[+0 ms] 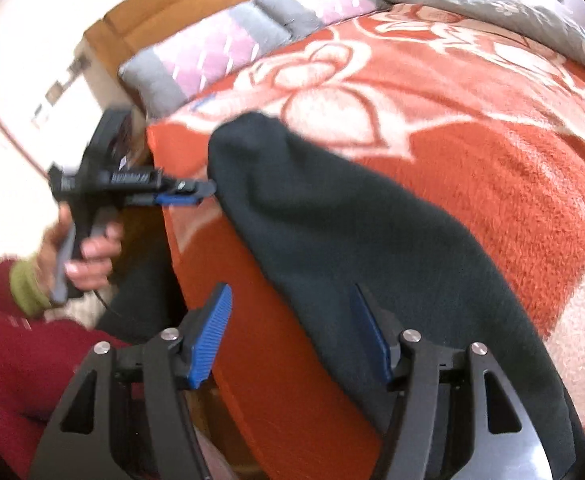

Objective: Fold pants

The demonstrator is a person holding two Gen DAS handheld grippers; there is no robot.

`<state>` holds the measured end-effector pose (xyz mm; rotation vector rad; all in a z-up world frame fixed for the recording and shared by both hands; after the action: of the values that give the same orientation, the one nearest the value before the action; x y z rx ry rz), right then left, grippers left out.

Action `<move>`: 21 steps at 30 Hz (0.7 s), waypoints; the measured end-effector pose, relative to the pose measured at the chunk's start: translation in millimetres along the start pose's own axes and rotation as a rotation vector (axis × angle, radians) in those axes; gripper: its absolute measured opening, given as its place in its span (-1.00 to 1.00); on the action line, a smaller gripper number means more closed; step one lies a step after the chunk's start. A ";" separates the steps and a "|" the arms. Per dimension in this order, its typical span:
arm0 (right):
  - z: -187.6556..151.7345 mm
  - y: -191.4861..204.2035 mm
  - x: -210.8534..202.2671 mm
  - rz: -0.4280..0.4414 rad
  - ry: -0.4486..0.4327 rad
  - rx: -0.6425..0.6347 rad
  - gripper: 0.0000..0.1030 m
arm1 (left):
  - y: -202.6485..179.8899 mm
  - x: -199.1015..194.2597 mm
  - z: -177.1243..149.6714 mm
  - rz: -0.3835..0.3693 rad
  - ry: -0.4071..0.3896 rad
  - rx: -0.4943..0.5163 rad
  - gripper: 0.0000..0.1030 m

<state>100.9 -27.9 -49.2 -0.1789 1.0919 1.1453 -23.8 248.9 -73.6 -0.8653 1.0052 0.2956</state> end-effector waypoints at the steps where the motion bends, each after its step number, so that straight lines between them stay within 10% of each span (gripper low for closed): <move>1: 6.3 -3.8 -0.5 0.001 -0.018 0.025 0.22 | 2.9 -0.3 6.8 -0.003 -0.002 -0.028 0.40; 6: 51.5 -47.8 3.7 -0.041 -0.106 0.224 0.22 | 33.6 17.6 42.4 0.036 0.047 -0.219 0.48; 12: 75.4 -100.8 47.6 -0.101 -0.013 0.386 0.22 | 46.6 40.7 70.5 0.042 0.061 -0.308 0.48; 21: 38.0 -62.8 95.2 -0.215 0.236 0.059 0.12 | 31.1 58.5 59.5 0.086 0.028 -0.149 0.46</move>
<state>173.1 27.7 -127.7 -0.3834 1.2803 0.9138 25.6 304.2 -122.9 -0.9646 1.0577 0.4374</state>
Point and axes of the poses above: each gripper's, at about its wrist camera, not at the fingertips, and x roughly the way its jaws point, y to its left, z to its top, the point moved 5 cm from there along x, roughly the way its jaws point, and after that the axes turned 3 degrees about y, right-handed, at the moved point
